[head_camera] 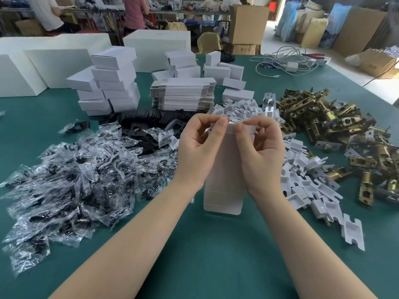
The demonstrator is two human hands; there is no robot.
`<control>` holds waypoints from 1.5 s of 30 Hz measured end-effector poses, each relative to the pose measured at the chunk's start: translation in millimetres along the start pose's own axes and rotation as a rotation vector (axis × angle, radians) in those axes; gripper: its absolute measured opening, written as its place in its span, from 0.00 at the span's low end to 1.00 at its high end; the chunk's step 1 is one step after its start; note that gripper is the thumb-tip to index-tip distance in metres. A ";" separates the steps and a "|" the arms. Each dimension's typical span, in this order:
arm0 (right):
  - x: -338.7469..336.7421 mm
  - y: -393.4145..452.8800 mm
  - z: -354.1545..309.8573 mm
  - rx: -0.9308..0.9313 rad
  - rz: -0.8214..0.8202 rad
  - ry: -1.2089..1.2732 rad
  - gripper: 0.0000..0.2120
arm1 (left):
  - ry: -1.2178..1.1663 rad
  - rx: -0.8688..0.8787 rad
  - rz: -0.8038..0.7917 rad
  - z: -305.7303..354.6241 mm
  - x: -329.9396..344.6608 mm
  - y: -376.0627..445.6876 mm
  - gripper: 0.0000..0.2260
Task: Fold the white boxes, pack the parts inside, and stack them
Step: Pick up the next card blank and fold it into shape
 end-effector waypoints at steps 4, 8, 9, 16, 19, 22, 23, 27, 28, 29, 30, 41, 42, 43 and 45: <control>0.0 1.2 0.7 -0.004 0.002 -0.012 0.08 | -0.030 -0.032 0.004 -2.0 -1.5 1.0 0.02; 0.6 1.3 2.0 0.004 0.004 -0.008 0.07 | -0.036 -0.039 0.000 -2.3 -1.9 1.4 0.02; 1.0 0.9 2.3 0.009 -0.002 -0.005 0.07 | -0.041 -0.043 0.008 -2.7 -2.2 1.2 0.03; 0.1 1.2 1.0 -0.015 -0.013 -0.034 0.08 | -0.147 -0.177 0.111 -8.9 -4.3 -1.0 0.03; -0.9 2.0 3.4 0.002 -0.012 -0.015 0.08 | -0.139 -0.154 0.087 -6.7 -2.3 -1.2 0.02; -0.7 2.4 6.9 0.038 -0.027 0.020 0.07 | -0.109 -0.073 0.035 -2.8 -0.2 -0.9 0.03; -0.3 2.4 7.4 0.042 -0.033 0.025 0.07 | -0.099 -0.047 0.022 -2.7 -0.6 -1.0 0.03; 1.4 3.4 8.0 0.031 -0.060 0.024 0.07 | -0.100 -0.044 0.042 -5.5 -4.2 0.5 0.03; 1.4 3.9 8.1 0.031 -0.061 0.019 0.07 | -0.104 -0.066 0.054 -6.7 -4.7 1.1 0.03; 1.1 4.2 7.7 0.031 -0.053 0.018 0.07 | -0.108 -0.088 0.060 -7.7 -5.3 1.3 0.03; 0.2 4.7 6.9 0.033 -0.034 0.021 0.07 | -0.106 -0.099 0.053 -8.8 -5.5 1.6 0.02; 0.8 8.2 18.7 0.217 -0.060 0.119 0.06 | 0.070 -0.140 -0.048 -9.7 -7.2 -0.2 0.12; 1.1 7.8 20.5 0.216 -0.064 0.092 0.06 | 0.073 -0.140 -0.045 -10.2 -8.4 0.0 0.11; 0.9 7.6 21.9 0.210 -0.063 0.062 0.05 | 0.075 -0.143 -0.040 -10.9 -8.9 0.1 0.10; -0.2 7.3 23.7 0.194 -0.052 0.004 0.05 | 0.073 -0.174 -0.029 -13.8 -8.8 -0.2 0.09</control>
Point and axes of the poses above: each hand's wrist, its own y-axis towards the middle knuckle, its own x-axis out of the palm, z = x × y, the point moved 5 cm from there along y, towards the middle knuckle, and after that the axes turned 12 degrees about -y, right-handed, at the moved point
